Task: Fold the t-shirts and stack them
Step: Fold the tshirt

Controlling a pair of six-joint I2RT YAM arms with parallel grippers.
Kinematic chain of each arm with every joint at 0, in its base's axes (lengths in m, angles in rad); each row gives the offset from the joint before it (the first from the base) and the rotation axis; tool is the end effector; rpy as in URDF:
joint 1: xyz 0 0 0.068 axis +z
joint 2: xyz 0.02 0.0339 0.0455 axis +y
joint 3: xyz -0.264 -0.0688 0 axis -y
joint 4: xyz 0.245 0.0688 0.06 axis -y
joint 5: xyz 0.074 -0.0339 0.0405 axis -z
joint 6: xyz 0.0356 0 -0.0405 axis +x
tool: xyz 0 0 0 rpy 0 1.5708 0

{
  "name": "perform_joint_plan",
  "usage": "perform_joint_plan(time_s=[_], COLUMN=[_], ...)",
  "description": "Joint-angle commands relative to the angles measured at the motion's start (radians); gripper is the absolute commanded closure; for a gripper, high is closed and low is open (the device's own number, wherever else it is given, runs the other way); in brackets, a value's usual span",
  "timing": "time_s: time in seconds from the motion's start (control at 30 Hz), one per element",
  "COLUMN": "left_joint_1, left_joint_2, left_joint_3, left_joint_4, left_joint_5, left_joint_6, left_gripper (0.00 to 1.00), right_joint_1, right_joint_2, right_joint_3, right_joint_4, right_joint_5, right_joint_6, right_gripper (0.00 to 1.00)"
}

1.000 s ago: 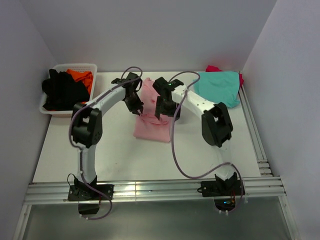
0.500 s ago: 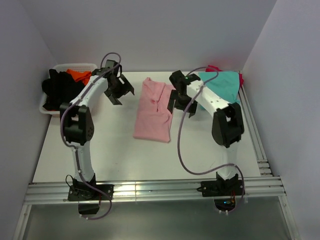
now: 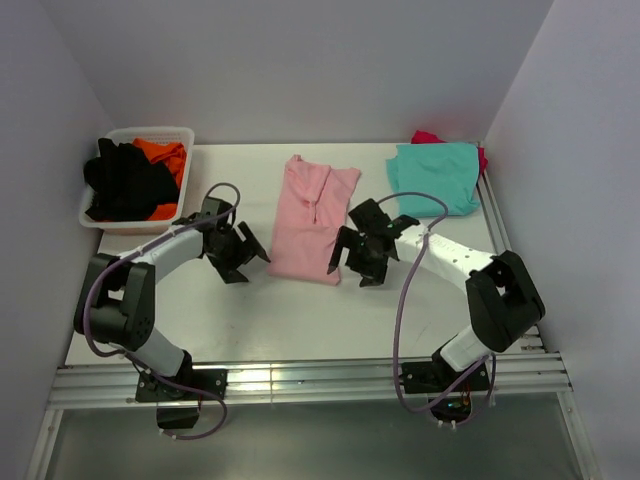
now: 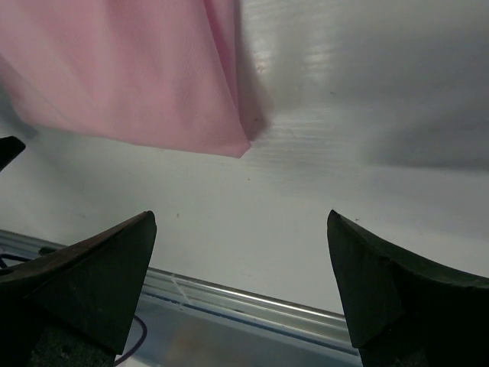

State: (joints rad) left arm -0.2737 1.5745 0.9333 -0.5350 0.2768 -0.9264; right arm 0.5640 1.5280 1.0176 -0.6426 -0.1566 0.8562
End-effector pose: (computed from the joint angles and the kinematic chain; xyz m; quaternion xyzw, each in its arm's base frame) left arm 0.2812 -0.0891 0.1791 -0.2857 0.9286 -0.2213 0.0838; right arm 0.2473 0.1630 0.2101 0.1259 0.9672 0.1928 0.1069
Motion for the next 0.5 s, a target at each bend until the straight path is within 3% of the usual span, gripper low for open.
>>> perform_joint_plan(time_s=[0.0,0.47], left_joint_1=[-0.021,-0.061], left_joint_2=[-0.057,-0.074], left_joint_3=[-0.037,-0.135], left_joint_4=[0.168,0.231], left_joint_5=[0.059,0.035], left_joint_6=[-0.026,-0.114], left_gripper=[0.16,0.22], right_joint_1=[0.033,0.105], right_joint_2=[-0.026,0.083], right_joint_3=[-0.050,-0.050], right_joint_4=[0.251,0.293], right_joint_5=[-0.084,0.017], right_joint_6=[0.076,0.107], right_gripper=[0.00,0.06])
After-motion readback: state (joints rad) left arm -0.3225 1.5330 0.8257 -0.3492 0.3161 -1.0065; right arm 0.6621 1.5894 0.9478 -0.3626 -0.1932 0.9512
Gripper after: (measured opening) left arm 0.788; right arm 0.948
